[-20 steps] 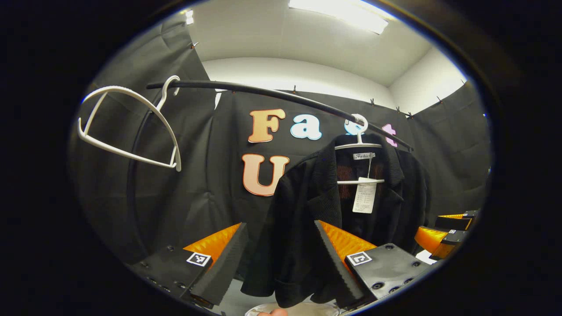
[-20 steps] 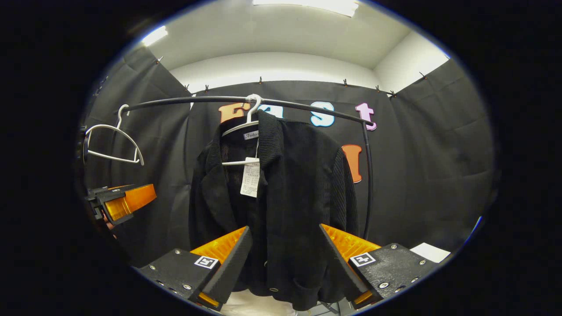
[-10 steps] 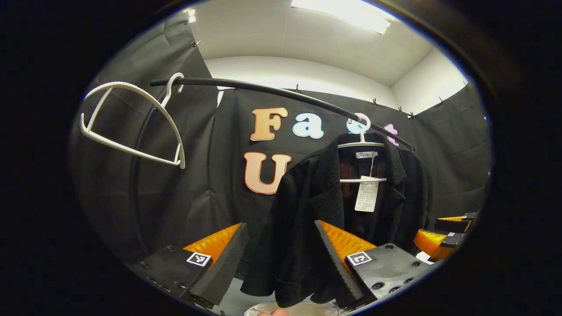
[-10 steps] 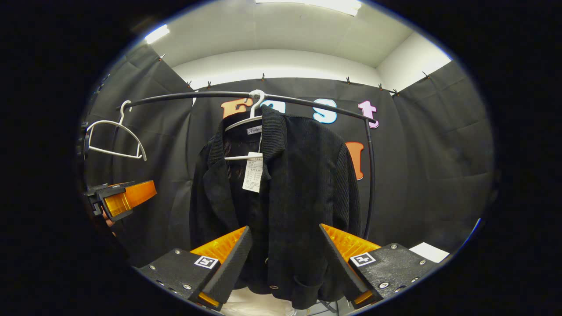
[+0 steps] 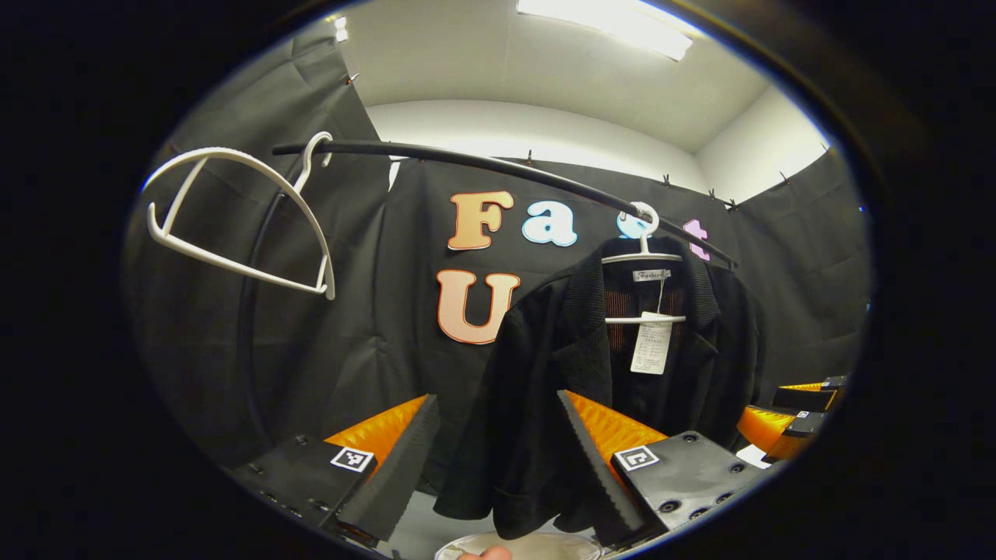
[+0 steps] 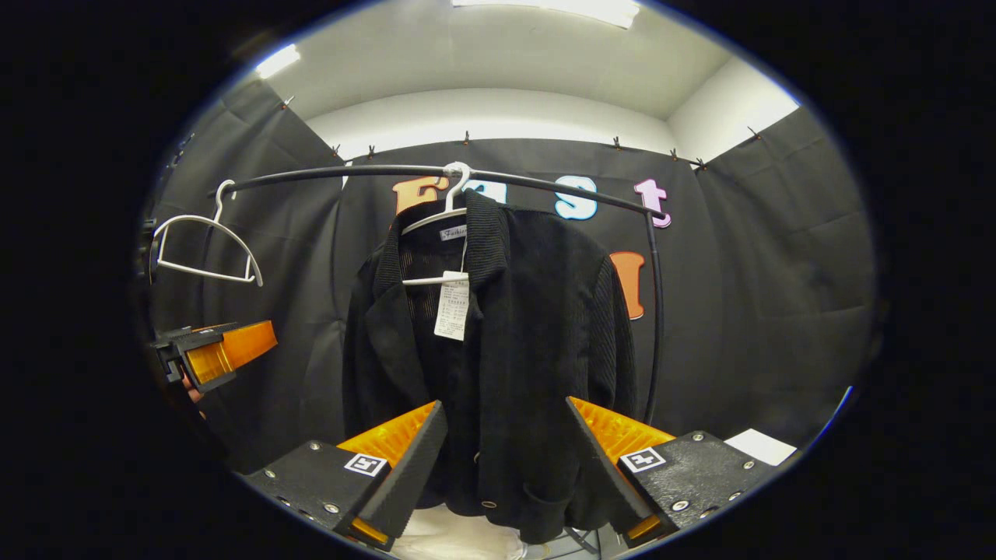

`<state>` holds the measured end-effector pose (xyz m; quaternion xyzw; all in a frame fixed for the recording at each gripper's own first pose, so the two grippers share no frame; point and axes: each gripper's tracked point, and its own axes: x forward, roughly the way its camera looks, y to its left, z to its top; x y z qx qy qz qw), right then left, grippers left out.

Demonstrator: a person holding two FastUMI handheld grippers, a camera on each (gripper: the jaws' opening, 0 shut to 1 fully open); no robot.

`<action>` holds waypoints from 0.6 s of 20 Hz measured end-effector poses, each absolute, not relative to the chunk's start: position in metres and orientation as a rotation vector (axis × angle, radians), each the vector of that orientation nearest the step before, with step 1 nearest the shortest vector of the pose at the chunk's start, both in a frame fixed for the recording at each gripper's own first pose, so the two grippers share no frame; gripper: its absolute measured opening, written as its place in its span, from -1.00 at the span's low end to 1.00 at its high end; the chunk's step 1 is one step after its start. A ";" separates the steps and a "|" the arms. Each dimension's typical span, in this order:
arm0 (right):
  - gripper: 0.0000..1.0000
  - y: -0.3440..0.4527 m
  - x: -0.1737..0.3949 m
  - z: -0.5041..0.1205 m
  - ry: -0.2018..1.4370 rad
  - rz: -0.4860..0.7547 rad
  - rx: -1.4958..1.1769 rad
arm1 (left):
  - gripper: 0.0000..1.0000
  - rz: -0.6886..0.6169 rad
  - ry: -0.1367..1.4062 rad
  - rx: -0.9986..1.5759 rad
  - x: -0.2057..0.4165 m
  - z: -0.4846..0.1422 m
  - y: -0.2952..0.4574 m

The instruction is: Grasp the clothes on the hanger with both hands and then place them into the laundry hamper below.

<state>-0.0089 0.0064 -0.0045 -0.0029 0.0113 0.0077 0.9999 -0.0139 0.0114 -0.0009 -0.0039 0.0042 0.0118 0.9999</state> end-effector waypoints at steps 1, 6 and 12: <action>0.87 0.006 -0.011 -0.003 0.018 0.015 -0.004 | 0.86 0.024 0.008 -0.008 -0.014 -0.001 0.011; 0.92 0.008 -0.004 0.002 0.009 0.031 -0.005 | 0.93 0.023 0.009 -0.004 -0.017 0.001 0.011; 0.76 0.026 0.030 0.014 -0.006 0.096 -0.013 | 1.00 0.030 0.002 -0.006 -0.021 0.004 0.014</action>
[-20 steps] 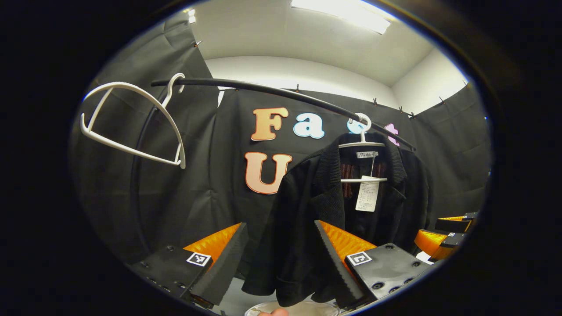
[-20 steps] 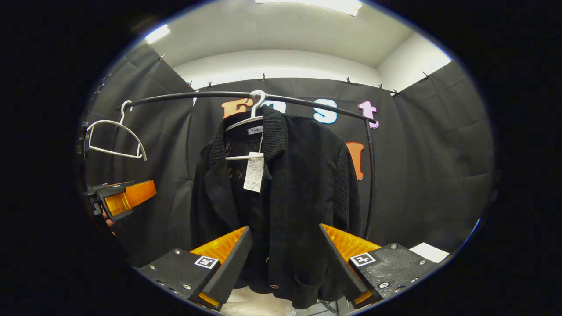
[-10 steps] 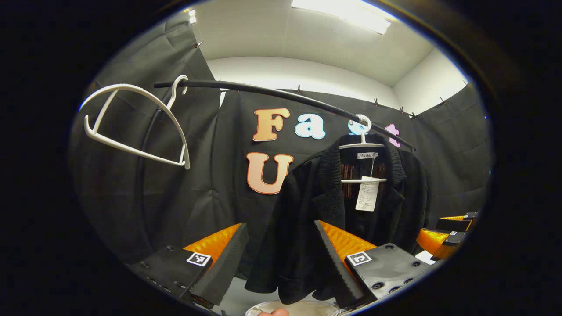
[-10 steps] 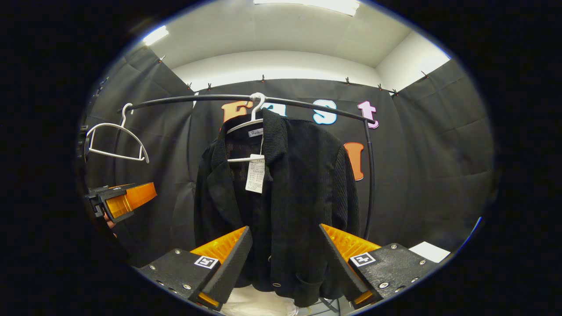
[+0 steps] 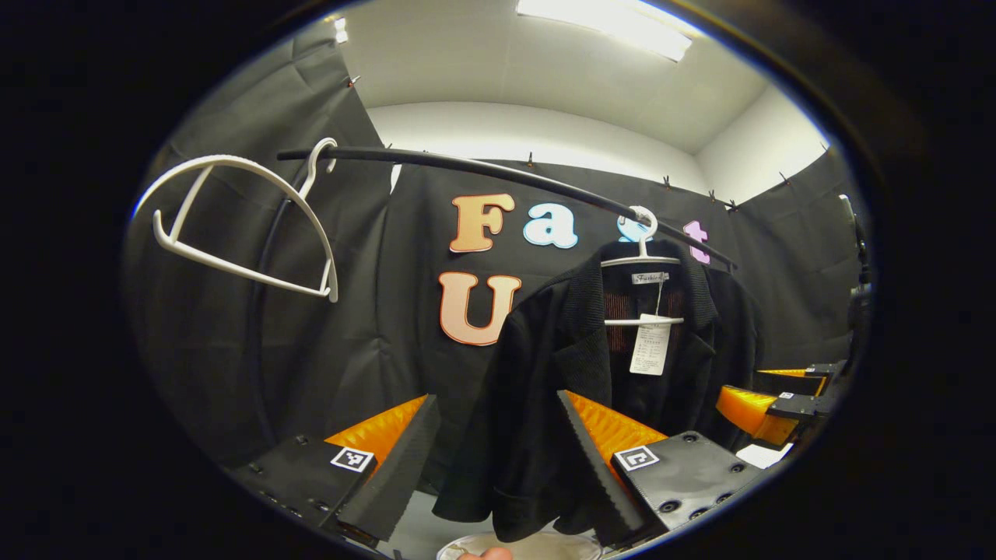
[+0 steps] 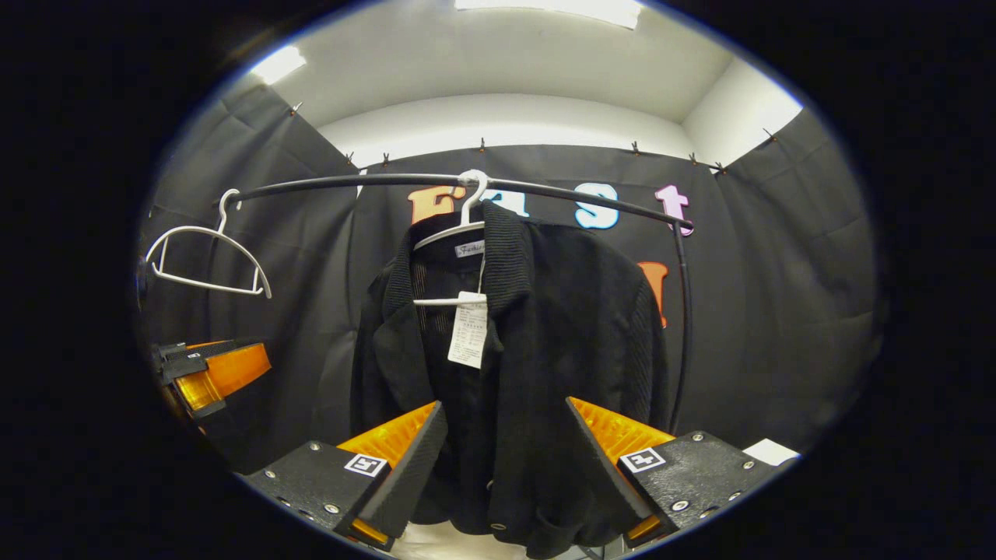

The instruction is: Grasp the clothes on the hanger with both hands and then place them into the laundry hamper below.

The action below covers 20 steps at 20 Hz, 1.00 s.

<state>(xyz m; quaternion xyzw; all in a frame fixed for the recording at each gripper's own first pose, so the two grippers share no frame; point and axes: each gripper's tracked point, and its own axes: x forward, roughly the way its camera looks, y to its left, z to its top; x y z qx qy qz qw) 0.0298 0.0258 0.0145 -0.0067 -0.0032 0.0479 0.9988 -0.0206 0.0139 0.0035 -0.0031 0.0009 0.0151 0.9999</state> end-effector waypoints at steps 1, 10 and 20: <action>0.76 0.027 0.038 0.014 -0.002 0.098 -0.018 | 0.98 0.032 -0.001 -0.007 -0.022 0.005 0.016; 0.99 0.028 0.123 0.006 0.048 0.055 0.038 | 0.86 0.077 -0.004 -0.025 -0.032 0.005 0.035; 0.34 -0.004 0.151 0.002 0.037 -0.103 -0.011 | 0.93 0.115 -0.002 -0.024 -0.037 0.005 0.056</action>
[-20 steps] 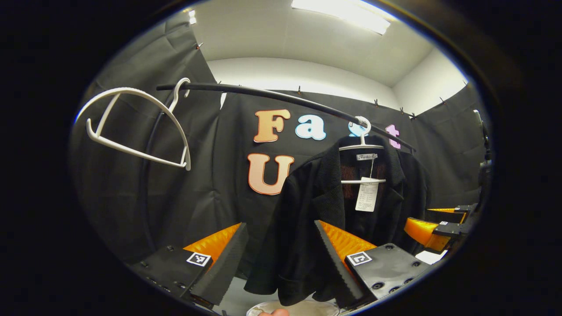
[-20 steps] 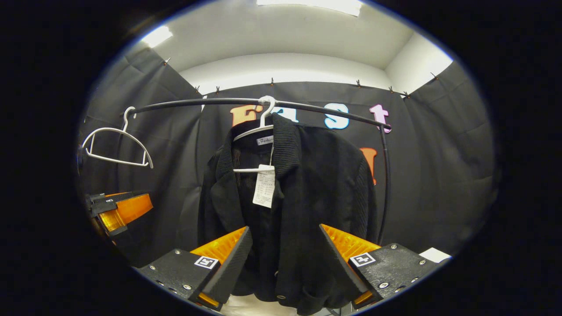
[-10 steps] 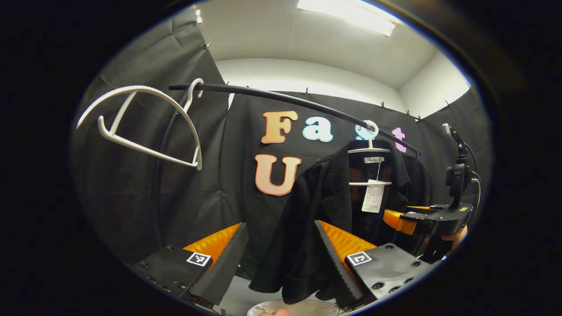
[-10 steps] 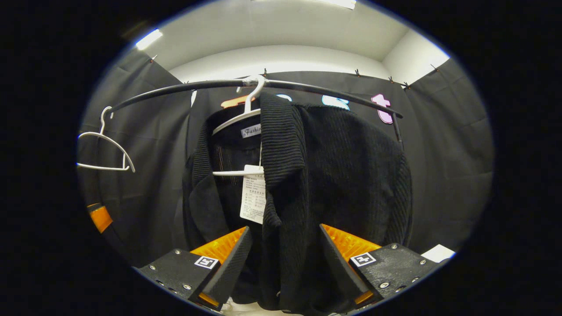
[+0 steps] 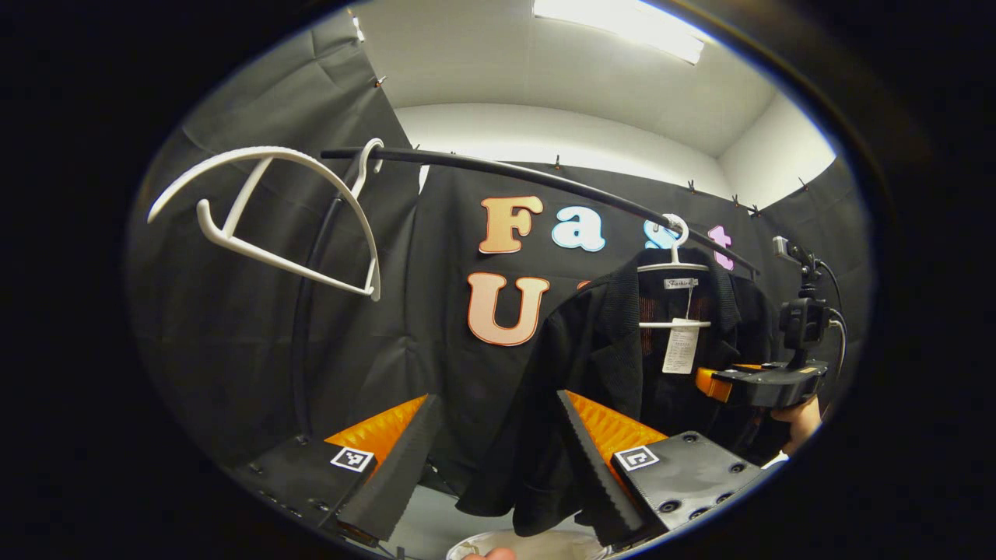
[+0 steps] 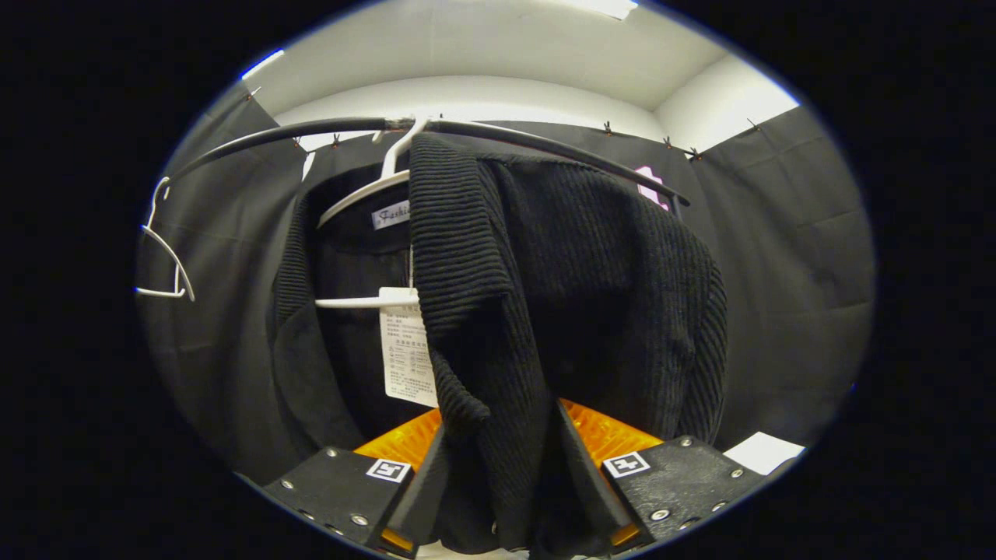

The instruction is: Grasp the clothes on the hanger with both hands and then place them into the laundry hamper below.

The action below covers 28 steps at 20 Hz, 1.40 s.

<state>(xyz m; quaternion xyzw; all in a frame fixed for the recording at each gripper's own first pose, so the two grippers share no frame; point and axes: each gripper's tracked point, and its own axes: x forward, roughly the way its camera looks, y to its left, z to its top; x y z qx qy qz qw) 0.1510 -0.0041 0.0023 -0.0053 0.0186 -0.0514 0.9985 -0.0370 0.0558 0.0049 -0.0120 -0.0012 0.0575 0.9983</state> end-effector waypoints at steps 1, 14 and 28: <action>0.43 -0.008 0.152 0.001 0.037 -0.116 -0.027 | 1.00 0.112 -0.005 -0.024 -0.036 0.005 0.056; -0.89 -0.020 0.114 0.015 -0.043 -0.076 -0.144 | 0.86 0.024 0.019 -0.031 -0.019 -0.005 0.028; -0.92 -0.004 0.068 0.044 -0.055 0.017 -0.075 | 0.86 -0.189 0.012 -0.085 0.084 -0.019 -0.093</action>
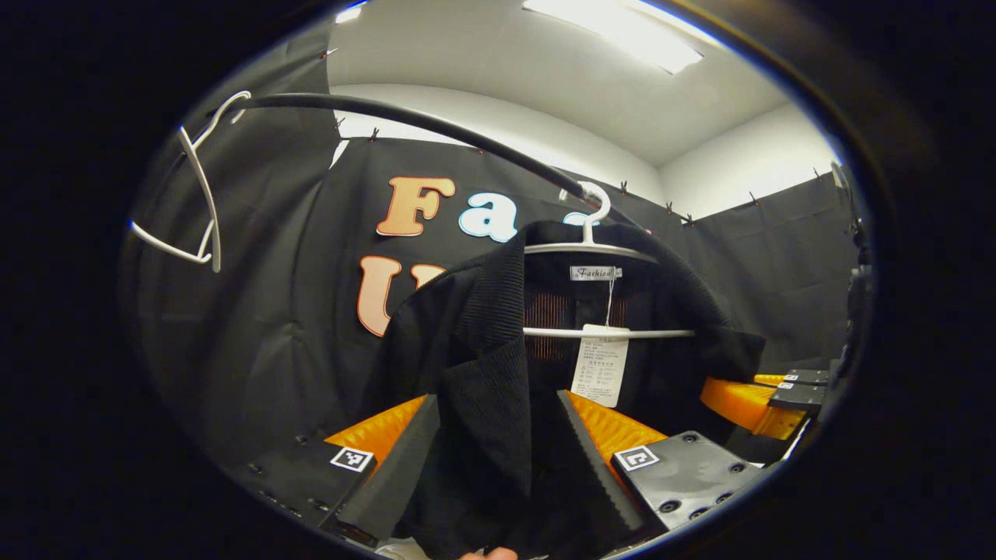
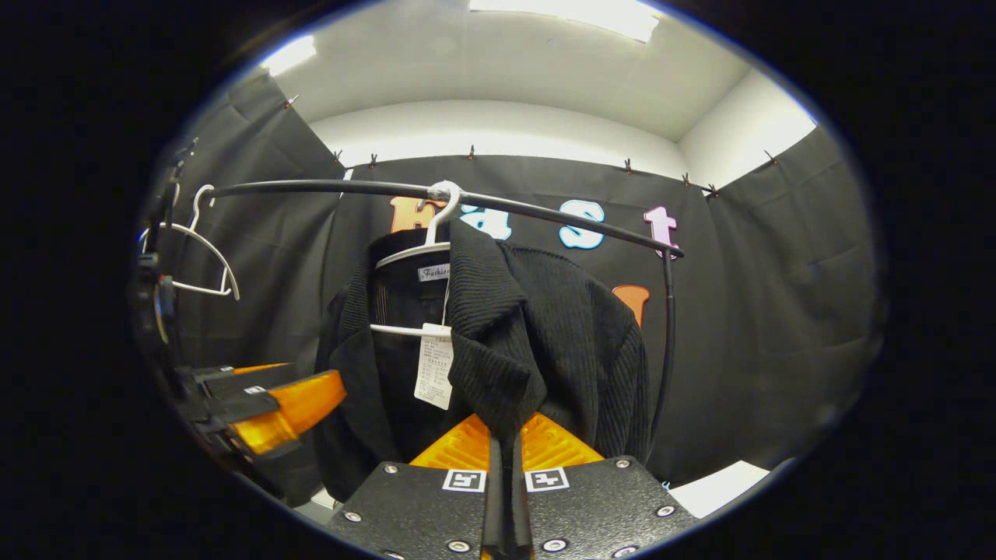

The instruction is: Grasp the clothes on the hanger with both hands and then place them into the laundry hamper below.

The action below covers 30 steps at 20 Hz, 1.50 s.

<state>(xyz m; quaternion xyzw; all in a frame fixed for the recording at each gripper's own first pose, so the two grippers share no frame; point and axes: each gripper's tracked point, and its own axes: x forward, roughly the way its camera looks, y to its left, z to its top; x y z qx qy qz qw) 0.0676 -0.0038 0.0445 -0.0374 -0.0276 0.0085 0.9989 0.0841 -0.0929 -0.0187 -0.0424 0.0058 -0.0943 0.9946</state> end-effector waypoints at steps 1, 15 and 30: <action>-0.92 -0.003 0.068 0.043 -0.052 0.025 -0.079 | 1.00 -0.154 0.008 -0.059 0.093 -0.024 -0.094; -0.91 -0.002 0.078 0.032 -0.025 0.194 -0.036 | 0.97 0.179 -0.006 0.162 0.160 -0.062 -0.078; -0.92 -0.005 0.072 0.036 -0.031 -0.042 -0.006 | -0.72 -0.142 0.069 -0.034 0.148 -0.051 -0.050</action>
